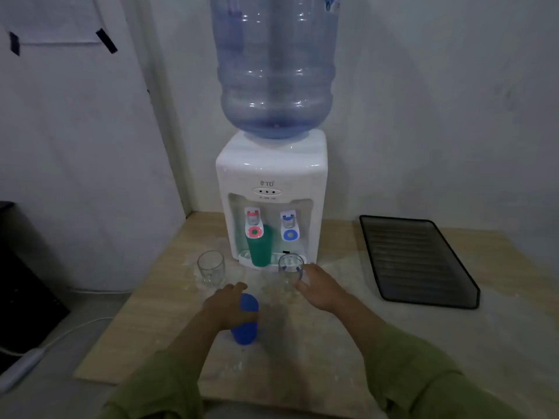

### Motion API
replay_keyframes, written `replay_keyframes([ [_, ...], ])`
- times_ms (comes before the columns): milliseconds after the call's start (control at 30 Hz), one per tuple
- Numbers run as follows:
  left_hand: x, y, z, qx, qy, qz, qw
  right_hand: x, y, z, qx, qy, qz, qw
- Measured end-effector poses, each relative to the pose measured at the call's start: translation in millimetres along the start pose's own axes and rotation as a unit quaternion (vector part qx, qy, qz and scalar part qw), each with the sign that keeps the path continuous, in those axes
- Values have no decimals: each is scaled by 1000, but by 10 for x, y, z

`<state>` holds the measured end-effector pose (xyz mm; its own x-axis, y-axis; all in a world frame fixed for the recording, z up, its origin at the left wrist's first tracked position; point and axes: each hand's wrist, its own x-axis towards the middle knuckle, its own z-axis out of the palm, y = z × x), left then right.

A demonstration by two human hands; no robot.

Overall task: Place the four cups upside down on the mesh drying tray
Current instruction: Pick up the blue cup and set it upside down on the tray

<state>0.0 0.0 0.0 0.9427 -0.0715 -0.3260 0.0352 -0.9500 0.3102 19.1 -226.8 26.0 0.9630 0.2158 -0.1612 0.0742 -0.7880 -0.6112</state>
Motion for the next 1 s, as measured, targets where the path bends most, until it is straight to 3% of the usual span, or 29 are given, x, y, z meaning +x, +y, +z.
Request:
replay_keyframes([
  [267,47,36,71,1,26,18,1000,3,73,-5,13,1,5,1000],
  [433,151,326,16,-125,63,40,989,33,201,-69,26,-33,-3,999],
  [700,427,960,-59,-332,92,60,937,70,445,-277,52,-64,-3,997],
  [1000,864,1473,26,-392,49,68,916,197,926,-719,58,-28,9,998],
])
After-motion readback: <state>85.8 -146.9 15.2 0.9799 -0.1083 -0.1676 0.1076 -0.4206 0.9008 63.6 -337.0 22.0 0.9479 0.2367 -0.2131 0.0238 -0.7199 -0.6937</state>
